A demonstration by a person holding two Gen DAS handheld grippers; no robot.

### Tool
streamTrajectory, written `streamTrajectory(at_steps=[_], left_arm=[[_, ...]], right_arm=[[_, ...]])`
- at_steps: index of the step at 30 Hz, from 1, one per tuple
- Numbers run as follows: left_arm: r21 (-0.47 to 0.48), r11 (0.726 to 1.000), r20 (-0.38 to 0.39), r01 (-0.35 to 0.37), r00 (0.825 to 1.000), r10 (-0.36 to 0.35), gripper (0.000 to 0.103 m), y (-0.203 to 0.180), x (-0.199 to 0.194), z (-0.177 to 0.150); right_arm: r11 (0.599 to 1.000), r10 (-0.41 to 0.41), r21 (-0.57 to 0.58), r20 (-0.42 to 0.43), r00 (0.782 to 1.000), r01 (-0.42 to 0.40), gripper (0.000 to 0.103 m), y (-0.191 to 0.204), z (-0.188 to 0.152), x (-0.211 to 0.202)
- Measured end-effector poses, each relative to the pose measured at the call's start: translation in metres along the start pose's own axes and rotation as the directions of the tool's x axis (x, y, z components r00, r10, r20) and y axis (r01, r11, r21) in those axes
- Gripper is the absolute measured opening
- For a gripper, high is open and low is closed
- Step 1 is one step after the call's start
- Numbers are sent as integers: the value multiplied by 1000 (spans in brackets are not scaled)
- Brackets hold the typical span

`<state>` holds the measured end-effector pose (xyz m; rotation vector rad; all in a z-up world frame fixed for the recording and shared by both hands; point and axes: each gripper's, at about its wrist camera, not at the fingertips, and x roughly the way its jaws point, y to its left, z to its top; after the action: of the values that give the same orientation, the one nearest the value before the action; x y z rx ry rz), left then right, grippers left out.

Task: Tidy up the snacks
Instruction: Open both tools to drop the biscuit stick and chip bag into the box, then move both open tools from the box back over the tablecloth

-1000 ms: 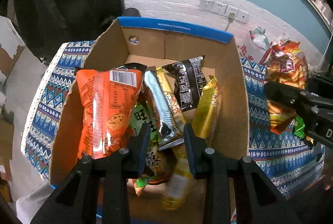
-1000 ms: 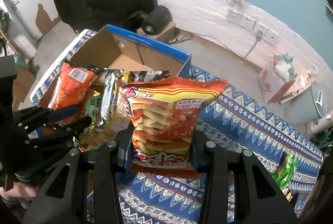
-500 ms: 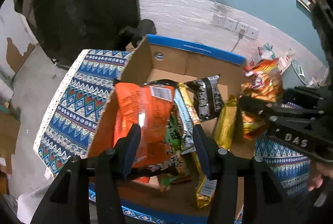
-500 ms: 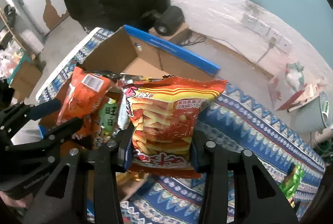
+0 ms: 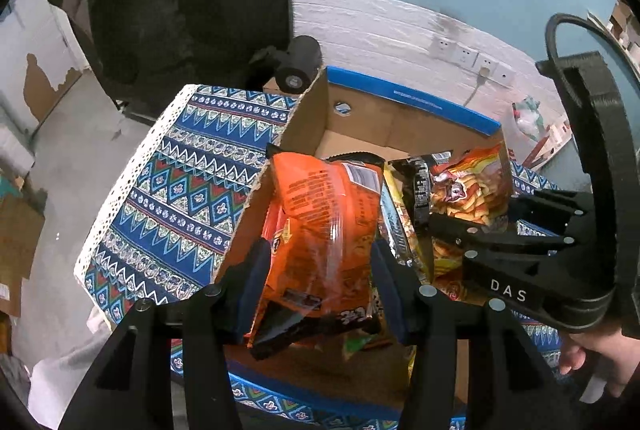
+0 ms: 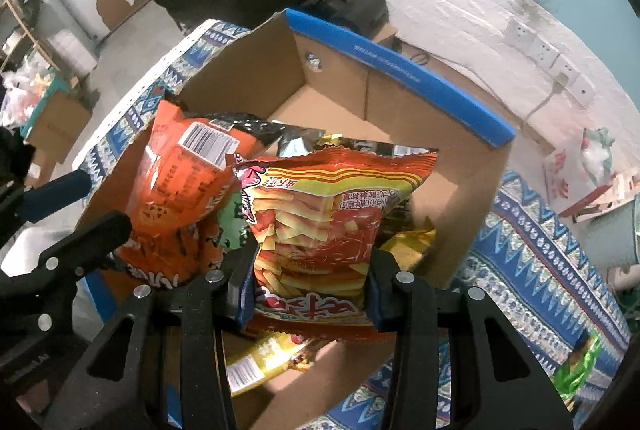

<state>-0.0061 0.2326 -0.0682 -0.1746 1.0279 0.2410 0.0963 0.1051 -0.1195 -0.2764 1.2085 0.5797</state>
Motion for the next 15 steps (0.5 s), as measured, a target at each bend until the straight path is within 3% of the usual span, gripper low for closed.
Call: streamTrajectory(at_steps=[5,13,15], left_arm=[[10,1000,4,9,1000,-9,53,-5,-2,1],[45,999,0,22,1000,-22,53,-25,-4,1],[64,997,5,32,999,-33,53,-34,-6,1]], right_arm=[[1000,-1,4,14,1000,1,55,-4,0,-7],[999,-23,24,49,999,22,57,-18,-7,-31],[999,-32,27,58,998,30,61,-22,-12,-38]])
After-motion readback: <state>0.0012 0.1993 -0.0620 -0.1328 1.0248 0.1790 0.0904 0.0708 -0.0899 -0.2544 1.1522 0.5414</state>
